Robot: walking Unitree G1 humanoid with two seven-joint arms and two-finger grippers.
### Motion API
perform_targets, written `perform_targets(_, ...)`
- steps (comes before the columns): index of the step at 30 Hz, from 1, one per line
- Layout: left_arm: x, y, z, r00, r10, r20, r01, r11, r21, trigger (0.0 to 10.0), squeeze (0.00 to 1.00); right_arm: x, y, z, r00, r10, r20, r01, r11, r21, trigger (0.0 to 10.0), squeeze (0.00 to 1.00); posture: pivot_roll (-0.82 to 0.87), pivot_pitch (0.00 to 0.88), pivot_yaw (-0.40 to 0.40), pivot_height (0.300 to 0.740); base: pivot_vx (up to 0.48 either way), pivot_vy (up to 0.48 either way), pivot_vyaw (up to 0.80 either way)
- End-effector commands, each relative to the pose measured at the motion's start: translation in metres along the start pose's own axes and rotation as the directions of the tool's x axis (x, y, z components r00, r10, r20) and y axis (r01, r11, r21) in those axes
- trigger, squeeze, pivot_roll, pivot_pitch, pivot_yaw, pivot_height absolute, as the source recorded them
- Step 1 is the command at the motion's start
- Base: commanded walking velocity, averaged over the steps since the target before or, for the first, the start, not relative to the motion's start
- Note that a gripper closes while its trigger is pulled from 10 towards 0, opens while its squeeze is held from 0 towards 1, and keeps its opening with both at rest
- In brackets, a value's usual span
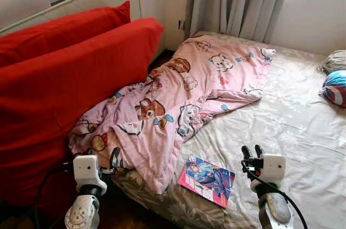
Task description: Clean up the room
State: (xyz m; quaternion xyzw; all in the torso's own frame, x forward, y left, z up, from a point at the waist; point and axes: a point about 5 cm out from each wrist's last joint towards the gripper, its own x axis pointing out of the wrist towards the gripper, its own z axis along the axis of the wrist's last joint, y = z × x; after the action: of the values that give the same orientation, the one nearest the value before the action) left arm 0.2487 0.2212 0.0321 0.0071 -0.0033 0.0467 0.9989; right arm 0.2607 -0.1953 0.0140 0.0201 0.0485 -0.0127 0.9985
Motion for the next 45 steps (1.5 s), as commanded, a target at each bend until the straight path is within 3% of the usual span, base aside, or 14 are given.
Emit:
perform_targets(1,-0.001,-0.001,-0.001,1.0,0.004,-0.018,-0.004,1.0,-0.001,10.0,0.0,0.004,0.001,0.005,1.0,0.013,0.01,-0.012,1.0,-0.014,10.0,0.0,-0.03,0.0,-0.051,0.701,0.0,0.0,0.0)
perform_targets(16,-0.002,-0.007,-0.001,1.0,-0.01,-0.024,0.01,1.0,-0.016,10.0,0.0,0.003,0.0,-0.001,0.999,0.013,-0.052,-0.014,0.999,-0.033,10.0,0.0,-0.03,0.0,-0.048,0.686,0.0,0.0,0.0)
perform_targets(24,-0.002,-0.003,0.0,0.999,-0.022,-0.037,0.022,1.0,-0.003,10.0,0.0,0.001,0.009,-0.004,0.997,0.044,-0.057,-0.046,0.998,-0.034,10.0,0.0,-0.03,0.0,-0.045,0.686,0.0,0.0,0.0)
perform_targets(27,-0.004,-0.003,0.0,0.999,-0.022,-0.04,0.022,1.0,-0.001,10.0,0.0,0.004,0.01,-0.008,0.994,0.045,-0.103,-0.049,0.998,-0.033,10.0,0.0,-0.03,0.0,-0.039,0.673,0.0,0.0,0.0)
perform_targets(30,-0.005,-0.005,0.0,0.998,-0.039,-0.05,0.04,0.999,0.009,10.0,0.0,0.004,0.011,-0.005,0.995,0.06,-0.085,-0.064,0.997,-0.045,10.0,0.0,-0.02,0.0,-0.039,0.653,0.0,0.0,0.0)
perform_targets(45,-0.008,-0.006,0.0,0.996,-0.06,-0.066,0.06,0.998,-0.001,10.0,0.0,0.0,0.012,-0.01,0.992,0.068,-0.102,-0.072,0.997,-0.032,10.0,0.0,-0.02,0.0,-0.026,0.653,0.0,0.0,0.0)
